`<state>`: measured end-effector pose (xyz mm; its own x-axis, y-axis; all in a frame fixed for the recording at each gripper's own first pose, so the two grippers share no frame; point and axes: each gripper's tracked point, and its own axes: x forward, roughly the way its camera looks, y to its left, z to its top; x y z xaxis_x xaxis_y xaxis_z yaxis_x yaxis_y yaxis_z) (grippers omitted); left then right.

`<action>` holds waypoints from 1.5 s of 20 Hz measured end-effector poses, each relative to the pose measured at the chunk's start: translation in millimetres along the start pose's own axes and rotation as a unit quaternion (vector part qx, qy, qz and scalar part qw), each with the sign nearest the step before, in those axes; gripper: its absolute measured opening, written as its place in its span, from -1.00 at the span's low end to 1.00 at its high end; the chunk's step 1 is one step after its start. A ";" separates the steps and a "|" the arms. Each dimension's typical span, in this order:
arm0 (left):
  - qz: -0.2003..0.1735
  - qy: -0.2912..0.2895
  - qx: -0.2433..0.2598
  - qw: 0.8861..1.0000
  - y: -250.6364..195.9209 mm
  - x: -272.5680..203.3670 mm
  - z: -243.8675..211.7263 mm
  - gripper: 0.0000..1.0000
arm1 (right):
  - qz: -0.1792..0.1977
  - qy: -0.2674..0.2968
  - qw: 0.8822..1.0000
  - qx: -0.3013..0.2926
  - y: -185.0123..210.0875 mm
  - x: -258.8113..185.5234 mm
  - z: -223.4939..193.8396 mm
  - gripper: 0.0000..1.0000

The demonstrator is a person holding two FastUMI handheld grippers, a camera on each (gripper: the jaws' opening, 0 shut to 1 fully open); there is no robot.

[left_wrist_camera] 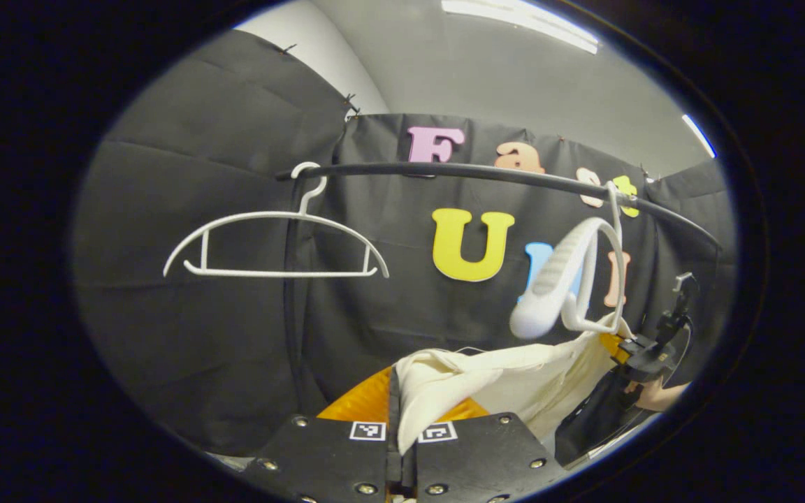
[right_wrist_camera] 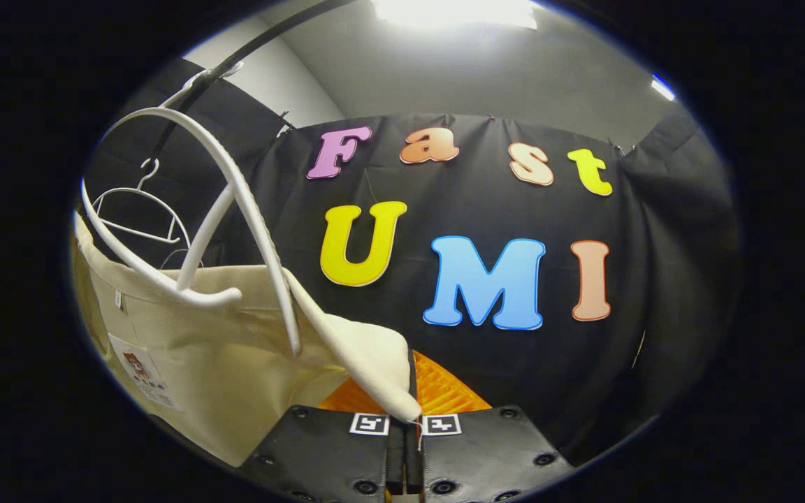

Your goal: Grasp the clothes on the hanger with both hands and then place them into the laundry hamper below.

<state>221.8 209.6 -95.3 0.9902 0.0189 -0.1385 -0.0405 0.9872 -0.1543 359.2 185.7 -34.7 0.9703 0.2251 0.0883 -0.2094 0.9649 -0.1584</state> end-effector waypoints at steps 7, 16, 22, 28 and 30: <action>0.013 0.037 -0.005 0.999 -14.0 -41.1 -61.9 -0.95 | -0.012 0.073 0.996 0.044 -1.3 -86.3 -41.9 -0.94; -0.004 0.064 0.028 0.998 -13.3 -155.7 -109.3 -0.95 | -0.037 0.135 0.990 0.033 -5.4 -208.0 -51.3 -0.94; -0.087 0.068 0.078 0.991 -84.3 -156.1 -125.1 -0.95 | -0.046 0.157 0.986 0.037 19.5 -271.4 -43.8 -0.88; -0.143 0.082 0.116 0.980 -140.7 -161.8 -162.2 -0.95 | -0.044 0.193 0.978 0.058 47.7 -312.5 -61.3 -0.88; -0.156 0.096 0.127 0.975 -161.0 -157.1 -179.1 -0.95 | -0.032 0.206 0.976 0.067 56.4 -317.6 -69.1 -0.88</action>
<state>48.8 19.3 -223.9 0.9052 -0.2937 -0.3073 0.3162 0.9484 0.0249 47.6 159.3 -139.6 0.9427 0.1166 -0.3127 -0.1334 0.9905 -0.0329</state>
